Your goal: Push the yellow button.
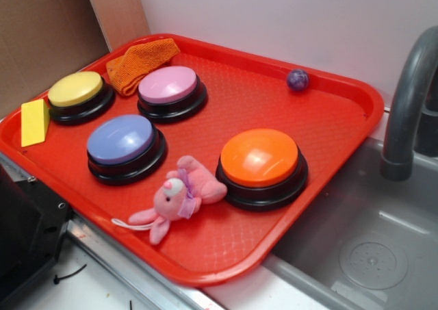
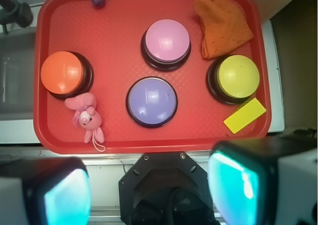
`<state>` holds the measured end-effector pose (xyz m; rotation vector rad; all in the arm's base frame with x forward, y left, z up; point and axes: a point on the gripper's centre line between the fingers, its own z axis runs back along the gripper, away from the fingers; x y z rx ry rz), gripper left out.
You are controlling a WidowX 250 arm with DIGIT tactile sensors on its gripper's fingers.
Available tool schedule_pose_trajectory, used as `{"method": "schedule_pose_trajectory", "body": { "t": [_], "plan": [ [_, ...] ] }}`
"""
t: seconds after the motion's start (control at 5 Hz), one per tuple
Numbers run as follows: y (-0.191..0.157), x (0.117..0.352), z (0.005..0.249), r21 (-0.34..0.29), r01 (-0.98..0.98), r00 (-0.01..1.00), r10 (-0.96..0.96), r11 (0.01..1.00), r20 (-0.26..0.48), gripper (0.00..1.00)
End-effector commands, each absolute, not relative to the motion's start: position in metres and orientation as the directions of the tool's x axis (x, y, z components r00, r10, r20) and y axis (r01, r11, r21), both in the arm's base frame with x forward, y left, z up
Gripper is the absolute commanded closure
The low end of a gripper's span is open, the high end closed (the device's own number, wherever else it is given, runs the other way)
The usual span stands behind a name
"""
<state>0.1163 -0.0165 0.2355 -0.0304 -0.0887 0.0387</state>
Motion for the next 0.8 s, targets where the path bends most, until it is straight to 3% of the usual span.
{"method": "schedule_pose_trajectory", "body": {
  "t": [0.0,0.2,0.4,0.6],
  "plan": [
    [-0.017,0.116,0.235,-0.032,-0.037,0.995,0.040,0.999,0.088,0.00],
    [0.032,0.165,0.205,-0.031,-0.274,0.960,0.275,0.961,0.050,0.00],
    [0.073,0.196,0.181,-0.053,-0.448,0.890,0.450,0.893,0.065,0.00],
    [0.117,0.208,0.147,-0.027,-0.549,0.830,0.549,0.835,0.098,0.00]
  ]
}}
